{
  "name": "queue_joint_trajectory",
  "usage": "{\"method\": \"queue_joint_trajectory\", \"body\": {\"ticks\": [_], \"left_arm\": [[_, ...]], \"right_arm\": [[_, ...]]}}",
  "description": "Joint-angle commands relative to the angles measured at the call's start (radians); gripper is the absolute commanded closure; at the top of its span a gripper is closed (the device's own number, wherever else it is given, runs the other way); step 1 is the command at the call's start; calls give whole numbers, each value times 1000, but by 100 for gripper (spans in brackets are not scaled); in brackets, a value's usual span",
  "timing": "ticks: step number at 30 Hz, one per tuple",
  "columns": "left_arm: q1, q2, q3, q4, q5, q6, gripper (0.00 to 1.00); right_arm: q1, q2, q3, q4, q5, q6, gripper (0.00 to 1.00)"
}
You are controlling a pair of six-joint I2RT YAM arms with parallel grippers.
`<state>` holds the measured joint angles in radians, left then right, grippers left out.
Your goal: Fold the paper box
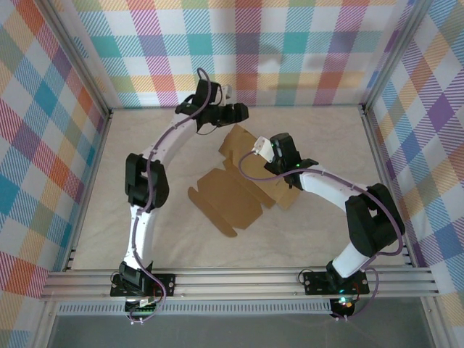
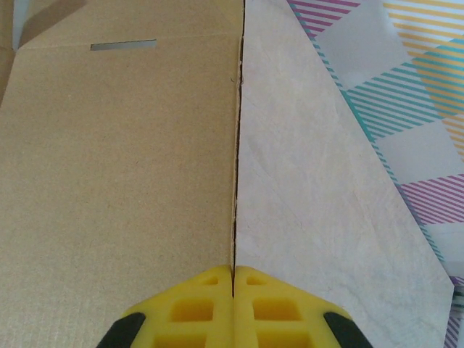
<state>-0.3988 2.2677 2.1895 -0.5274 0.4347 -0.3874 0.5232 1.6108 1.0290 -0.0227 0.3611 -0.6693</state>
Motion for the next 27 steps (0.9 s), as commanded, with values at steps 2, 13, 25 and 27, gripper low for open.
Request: {"method": "queue_joint_trajectory", "body": {"ticks": [2, 13, 25, 27], "left_arm": [[-16, 89, 136, -220, 22, -61, 29], [-35, 249, 308, -247, 84, -44, 30], [-61, 251, 300, -288, 148, -40, 52], [-66, 251, 297, -301, 156, -34, 53]], "right_arm": [[0, -11, 36, -17, -33, 1, 100], [0, -16, 39, -37, -55, 7, 100], [-1, 2, 63, -66, -47, 6, 100], [0, 2, 64, -67, -47, 7, 100]]}}
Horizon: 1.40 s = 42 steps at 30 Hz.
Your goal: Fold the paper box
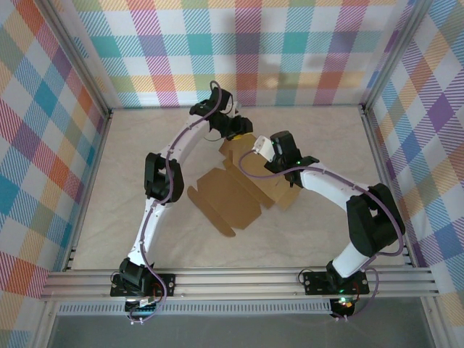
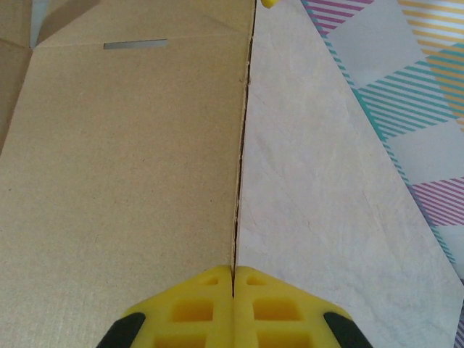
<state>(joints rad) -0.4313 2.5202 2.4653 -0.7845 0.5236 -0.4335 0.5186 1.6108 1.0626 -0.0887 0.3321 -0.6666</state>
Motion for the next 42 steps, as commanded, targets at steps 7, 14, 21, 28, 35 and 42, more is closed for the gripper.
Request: {"method": "queue_joint_trajectory", "body": {"ticks": [7, 14, 21, 28, 35, 42], "left_arm": [[-61, -5, 21, -35, 105, -2, 54], [-73, -33, -37, 0, 132, -27, 39], [-73, -46, -62, 32, 104, -57, 50], [-70, -76, -138, 123, 85, -145, 68], [-70, -86, -152, 136, 113, -171, 91], [-67, -88, -154, 128, 107, -169, 66]], "right_arm": [[8, 14, 37, -14, -18, 2, 100], [10, 24, 40, -24, -12, 2, 100], [15, 26, 46, -35, -12, 1, 100], [22, 29, 41, -42, 8, -17, 100], [23, 30, 34, -36, 21, -20, 100], [23, 29, 39, -40, 21, -19, 100]]}}
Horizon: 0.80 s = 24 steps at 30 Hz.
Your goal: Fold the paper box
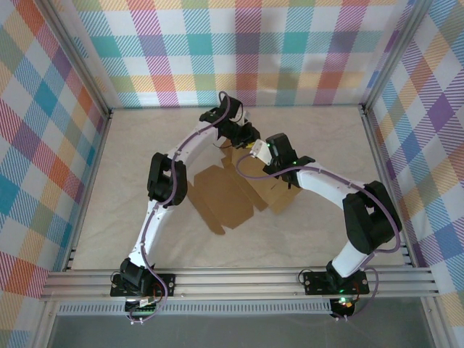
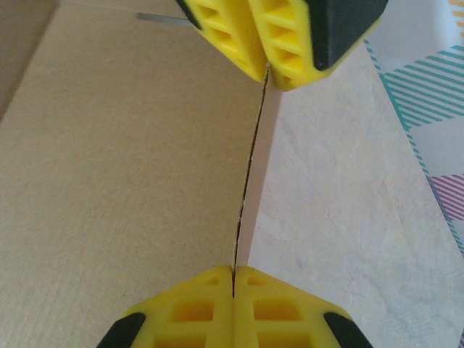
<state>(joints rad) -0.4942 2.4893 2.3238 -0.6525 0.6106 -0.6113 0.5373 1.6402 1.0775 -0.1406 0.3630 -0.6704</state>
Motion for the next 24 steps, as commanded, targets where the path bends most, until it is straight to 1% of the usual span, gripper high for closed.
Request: {"method": "queue_joint_trajectory", "body": {"ticks": [1, 3, 4, 7, 8, 10, 12, 13, 14, 16, 17, 19, 21, 22, 23, 24], "left_arm": [[-4, -59, -13, -4, 19, 10, 62], [-4, -58, -15, -3, 18, 9, 61], [-4, -58, -15, -2, 19, 9, 63], [-4, -58, -15, 1, 24, 6, 83], [-4, -58, -14, 1, 27, 5, 88], [-3, -59, -14, 1, 28, 5, 96], [-4, -59, -13, -2, 29, 5, 98], [-3, -59, -12, -4, 28, 6, 96], [-3, -61, -12, -6, 26, 9, 90], [-2, -62, -14, -9, 21, 12, 66], [-1, -63, -15, -10, 21, 13, 61], [0, -64, -17, -9, 23, 13, 60], [1, -64, -15, -6, 27, 11, 82], [0, -67, -16, -7, 25, 10, 90], [1, -68, -17, -7, 25, 12, 92], [1, -70, -19, -7, 24, 13, 91]], "right_arm": [[4, 0, 24, 11, -10, -17, 100], [5, 0, 24, 10, -9, -19, 100], [4, -2, 24, 8, -7, -20, 100], [6, -2, 24, 9, -6, -20, 100], [6, -2, 24, 9, -6, -20, 100], [6, 0, 25, 7, -5, -20, 100], [6, 3, 26, 7, -4, -21, 100], [6, 4, 28, 7, -4, -21, 100], [5, 4, 29, 7, -4, -21, 100], [6, 3, 30, 7, -3, -23, 100], [7, 3, 32, 6, -2, -24, 100], [6, 3, 30, 7, 2, -27, 100], [6, 3, 27, 13, 6, -35, 100], [7, 2, 25, 12, 9, -37, 100], [5, 1, 25, 14, 10, -37, 100], [4, 1, 26, 15, 11, -37, 100]]}}
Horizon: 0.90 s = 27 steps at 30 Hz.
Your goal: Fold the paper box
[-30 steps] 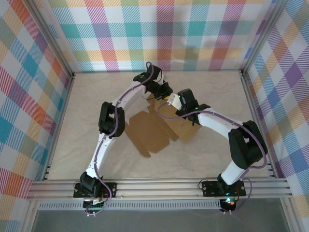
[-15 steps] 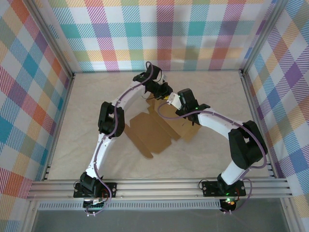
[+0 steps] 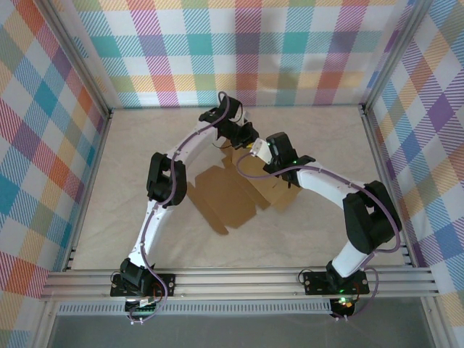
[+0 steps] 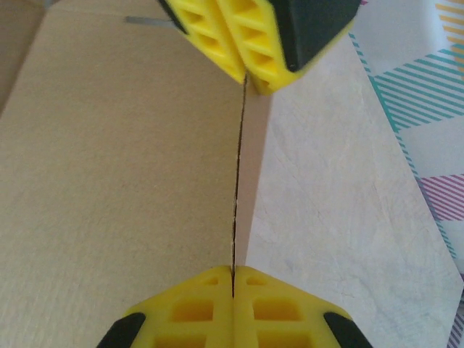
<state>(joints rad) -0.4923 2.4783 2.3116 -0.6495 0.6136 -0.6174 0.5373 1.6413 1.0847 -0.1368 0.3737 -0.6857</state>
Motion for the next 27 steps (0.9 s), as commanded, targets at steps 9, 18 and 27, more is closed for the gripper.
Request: {"method": "queue_joint_trajectory", "body": {"ticks": [9, 18, 27], "left_arm": [[9, -169, -117, -11, -58, 98, 21], [72, -413, -442, 155, -237, 242, 0], [180, -507, -689, 360, -273, 320, 0]], "right_arm": [[-2, 4, 31, 19, 33, -38, 100], [-10, -9, 49, -6, 33, -46, 100], [-28, -47, 102, -152, -54, 28, 100]]}}
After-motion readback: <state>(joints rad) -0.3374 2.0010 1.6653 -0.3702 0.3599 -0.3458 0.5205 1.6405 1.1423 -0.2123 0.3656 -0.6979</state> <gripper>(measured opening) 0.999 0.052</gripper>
